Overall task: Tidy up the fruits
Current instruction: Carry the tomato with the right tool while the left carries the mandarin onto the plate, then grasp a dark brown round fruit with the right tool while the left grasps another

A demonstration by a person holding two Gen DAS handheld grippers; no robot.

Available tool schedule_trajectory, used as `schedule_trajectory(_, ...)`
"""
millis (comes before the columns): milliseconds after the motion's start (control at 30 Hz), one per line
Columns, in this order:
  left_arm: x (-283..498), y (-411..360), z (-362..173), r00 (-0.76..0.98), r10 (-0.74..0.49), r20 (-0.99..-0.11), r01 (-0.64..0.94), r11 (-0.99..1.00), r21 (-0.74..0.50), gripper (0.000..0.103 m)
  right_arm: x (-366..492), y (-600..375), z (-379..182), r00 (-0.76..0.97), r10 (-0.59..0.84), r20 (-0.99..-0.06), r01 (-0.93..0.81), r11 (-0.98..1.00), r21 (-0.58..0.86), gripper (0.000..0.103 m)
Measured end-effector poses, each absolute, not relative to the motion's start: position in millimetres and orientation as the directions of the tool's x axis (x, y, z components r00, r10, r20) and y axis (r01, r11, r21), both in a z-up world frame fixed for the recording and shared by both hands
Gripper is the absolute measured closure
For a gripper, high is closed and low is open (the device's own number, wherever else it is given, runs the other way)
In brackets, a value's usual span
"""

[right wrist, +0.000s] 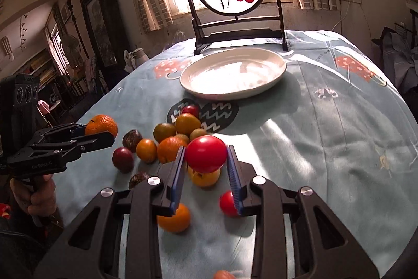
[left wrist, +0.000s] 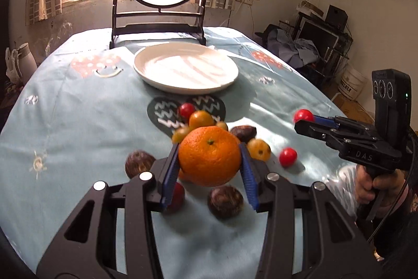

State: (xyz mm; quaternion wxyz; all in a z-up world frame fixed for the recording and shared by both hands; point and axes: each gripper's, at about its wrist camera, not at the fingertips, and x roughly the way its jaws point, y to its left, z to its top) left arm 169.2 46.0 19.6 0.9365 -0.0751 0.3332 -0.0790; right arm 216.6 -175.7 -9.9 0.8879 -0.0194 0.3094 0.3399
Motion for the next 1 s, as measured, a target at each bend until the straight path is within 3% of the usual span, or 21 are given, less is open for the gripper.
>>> schedule_trajectory(133,259,65,33,0.742,-0.198,-0.641,0.069,0.973,-0.221,0.058,290,-140,3,0.607,0.558,-0.565,-0.583,0.796,0.16,0.071)
schedule_trajectory(333,365,76,4,0.631,-0.127,-0.765,-0.005,0.986,-0.168,0.058,382,-92,-26,0.542,0.466,-0.7,-0.549,0.826,0.125,0.071)
schedule_trajectory(633,404,78,-34,0.543,-0.092,-0.834,-0.024,0.992,-0.126,0.057,414,-68,-52,0.479,0.398,-0.782,-0.564,0.822,0.074,0.068)
schedule_trajectory(700,399,78,-28,0.566,-0.095,-0.819,-0.022,0.991,-0.13,0.037,412,-68,-51,0.481,0.4,-0.78,-0.565,0.822,0.073,0.067)
schedule_trajectory(800,381,80,-11,0.613,-0.077,-0.786,-0.041,0.991,-0.129,0.019,402,-76,-44,0.486,0.43,-0.761,-0.567,0.818,0.1,0.061)
schedule_trajectory(833,372,82,-5,0.625,-0.065,-0.778,-0.05,0.991,-0.124,0.016,396,-81,-42,0.492,0.438,-0.752,-0.565,0.818,0.106,0.059)
schedule_trajectory(900,348,88,7,0.661,-0.056,-0.749,-0.063,0.99,-0.13,0.009,382,-91,-37,0.502,0.453,-0.737,-0.565,0.817,0.118,0.04)
schedule_trajectory(1000,308,99,18,0.732,-0.025,-0.681,-0.096,0.986,-0.139,0.004,358,-105,-32,0.483,0.496,-0.721,-0.584,0.796,0.156,0.04)
